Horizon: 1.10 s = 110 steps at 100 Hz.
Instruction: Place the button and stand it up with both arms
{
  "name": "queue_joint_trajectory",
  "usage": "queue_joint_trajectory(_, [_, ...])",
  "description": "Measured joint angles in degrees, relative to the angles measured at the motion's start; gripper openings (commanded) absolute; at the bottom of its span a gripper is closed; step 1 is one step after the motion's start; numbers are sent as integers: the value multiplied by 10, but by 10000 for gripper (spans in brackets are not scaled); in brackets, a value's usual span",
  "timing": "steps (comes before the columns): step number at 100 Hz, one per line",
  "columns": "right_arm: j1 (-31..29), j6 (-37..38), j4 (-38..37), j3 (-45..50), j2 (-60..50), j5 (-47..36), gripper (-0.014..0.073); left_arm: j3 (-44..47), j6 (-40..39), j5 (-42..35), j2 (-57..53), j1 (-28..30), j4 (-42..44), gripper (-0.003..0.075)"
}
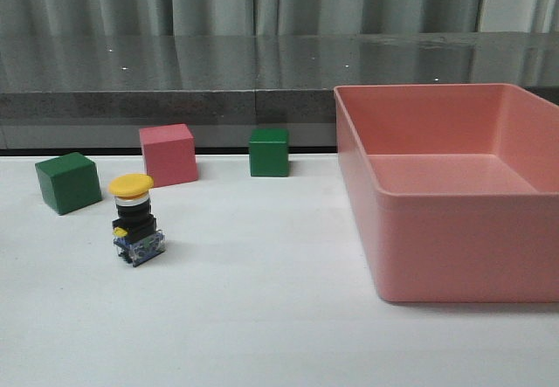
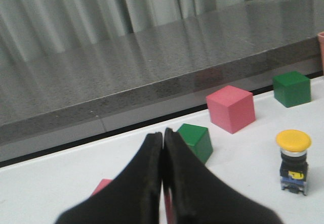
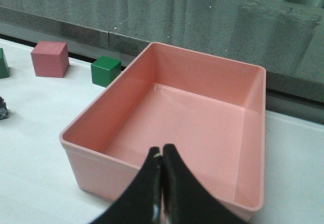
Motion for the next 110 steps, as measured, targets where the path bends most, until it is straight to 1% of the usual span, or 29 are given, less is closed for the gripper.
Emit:
queue_joint_trajectory(7, [0,0,0,0,0,0,-113,15,-33,35,-50,27,29,-19])
queue_joint_trajectory(15, [0,0,0,0,0,0,-113,23,-83,98,-99,53,64,-19])
queue_joint_trajectory(24, [0,0,0,0,0,0,-113,29,-118,158,-146,68,78,-19])
queue_joint_trajectory(31, [0,0,0,0,0,0,-113,33,-136,184,-158,72,84,-20])
queue_joint_trajectory(47, [0,0,1,0,0,0,-113,35,-211,191,-158,73,123,-20])
queue_joint_trajectory(54, [0,0,1,0,0,0,-113,35,-226,186,-158,73,129,-20])
queue_joint_trajectory(110, [0,0,1,0,0,0,-113,35,-236,184,-158,73,132,-19])
